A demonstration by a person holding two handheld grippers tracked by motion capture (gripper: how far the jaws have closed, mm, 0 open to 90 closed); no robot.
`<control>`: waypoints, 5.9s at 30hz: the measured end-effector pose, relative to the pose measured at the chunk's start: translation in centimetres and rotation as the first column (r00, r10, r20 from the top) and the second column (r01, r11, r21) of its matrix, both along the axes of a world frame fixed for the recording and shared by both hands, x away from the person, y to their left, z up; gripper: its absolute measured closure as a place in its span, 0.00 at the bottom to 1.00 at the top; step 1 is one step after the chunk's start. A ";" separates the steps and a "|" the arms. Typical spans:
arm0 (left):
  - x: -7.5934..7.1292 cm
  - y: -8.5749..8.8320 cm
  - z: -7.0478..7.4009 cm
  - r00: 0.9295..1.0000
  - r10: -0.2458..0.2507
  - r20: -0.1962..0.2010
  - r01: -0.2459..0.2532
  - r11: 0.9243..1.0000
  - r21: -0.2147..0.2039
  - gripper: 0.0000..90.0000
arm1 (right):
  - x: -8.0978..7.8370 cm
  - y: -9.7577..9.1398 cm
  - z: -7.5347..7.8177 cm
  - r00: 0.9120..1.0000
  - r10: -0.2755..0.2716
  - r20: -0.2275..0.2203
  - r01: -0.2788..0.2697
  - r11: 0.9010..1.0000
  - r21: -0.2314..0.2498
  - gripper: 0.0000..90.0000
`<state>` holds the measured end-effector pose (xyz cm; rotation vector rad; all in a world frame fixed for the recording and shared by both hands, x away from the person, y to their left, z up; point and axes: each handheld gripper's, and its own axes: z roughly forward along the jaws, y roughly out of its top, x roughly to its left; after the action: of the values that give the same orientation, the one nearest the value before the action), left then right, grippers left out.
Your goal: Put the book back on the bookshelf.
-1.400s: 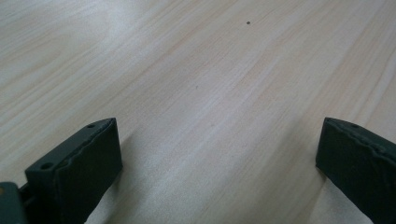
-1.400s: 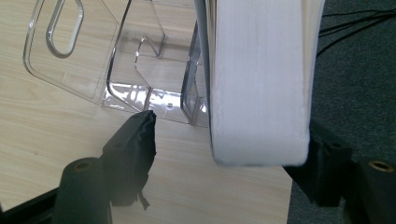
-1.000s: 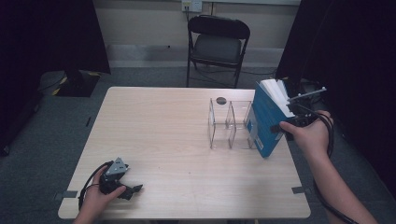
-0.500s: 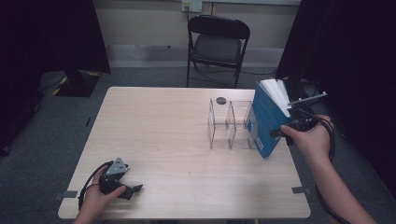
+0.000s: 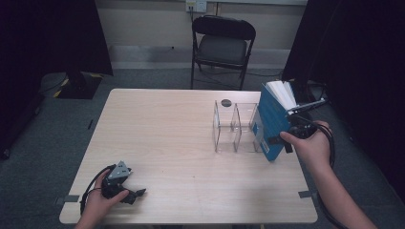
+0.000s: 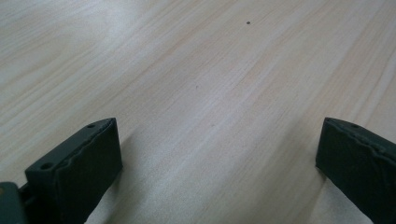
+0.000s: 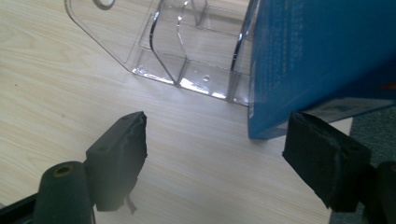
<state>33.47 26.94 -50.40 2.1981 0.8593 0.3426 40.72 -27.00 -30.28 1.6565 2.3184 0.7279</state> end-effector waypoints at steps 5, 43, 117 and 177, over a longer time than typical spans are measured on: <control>0.0 0.0 0.0 1.000 0.000 -0.002 0.000 1.000 0.000 0.00 | 0.1 0.8 -0.4 1.000 0.020 -0.001 -0.020 1.000 0.007 0.22; 0.0 0.1 0.0 1.000 -0.007 -0.001 0.007 1.000 0.011 0.00 | 0.6 6.7 -3.4 0.983 0.180 -0.015 -0.179 0.981 0.080 0.20; 0.0 0.1 0.0 1.000 -0.007 -0.002 0.007 1.000 0.011 0.00 | -0.5 15.7 -9.7 0.925 0.380 -0.018 -0.372 0.912 0.172 0.21; 0.0 0.1 0.0 1.000 -0.008 -0.001 0.008 1.000 0.012 0.00 | -1.3 19.7 -16.9 0.897 0.435 -0.077 -0.416 0.890 0.185 0.23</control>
<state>33.50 27.02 -50.36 2.2131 0.8505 0.3432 39.45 -7.29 -47.17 1.2799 2.8199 0.9493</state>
